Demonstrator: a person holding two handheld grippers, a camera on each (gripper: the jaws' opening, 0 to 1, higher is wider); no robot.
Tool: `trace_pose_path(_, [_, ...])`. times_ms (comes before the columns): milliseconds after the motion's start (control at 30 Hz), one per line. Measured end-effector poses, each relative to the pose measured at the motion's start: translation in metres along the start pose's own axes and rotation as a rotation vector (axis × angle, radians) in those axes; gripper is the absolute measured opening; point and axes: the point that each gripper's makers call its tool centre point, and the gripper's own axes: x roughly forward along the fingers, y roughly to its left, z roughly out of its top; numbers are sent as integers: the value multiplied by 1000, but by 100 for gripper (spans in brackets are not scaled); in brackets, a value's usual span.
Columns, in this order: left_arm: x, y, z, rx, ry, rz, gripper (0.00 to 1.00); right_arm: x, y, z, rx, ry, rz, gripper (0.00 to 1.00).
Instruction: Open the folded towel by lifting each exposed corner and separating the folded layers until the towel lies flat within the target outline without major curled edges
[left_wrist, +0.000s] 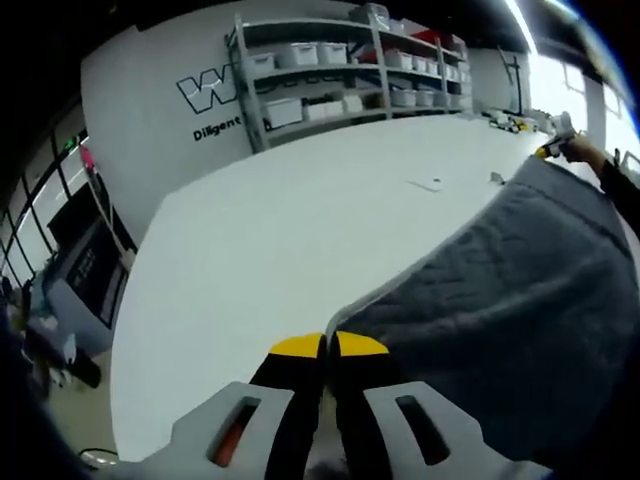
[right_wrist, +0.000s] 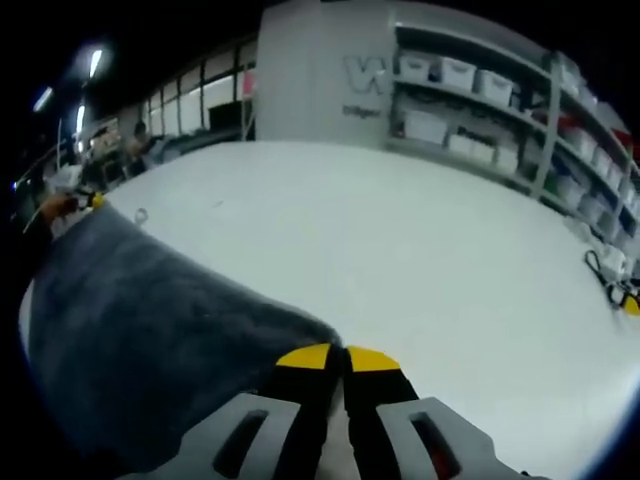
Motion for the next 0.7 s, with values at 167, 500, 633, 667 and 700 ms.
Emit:
trace_pose_path(167, [3, 4, 4, 9, -23, 36, 2, 5, -3, 4, -5, -26, -25, 0])
trace_pose_path(500, [6, 10, 4, 24, -36, 66, 2, 12, -4, 9, -30, -65, -32, 0])
trace_pose_path(633, [7, 10, 5, 38, -39, 82, 2, 15, -6, 12, -49, -88, -43, 0])
trace_pose_path(667, [7, 9, 5, 43, -39, 85, 2, 15, -6, 12, -50, -91, -50, 0])
trace_pose_path(700, [7, 9, 5, 46, -41, 88, 2, 16, -7, 14, -61, -97, -69, 1])
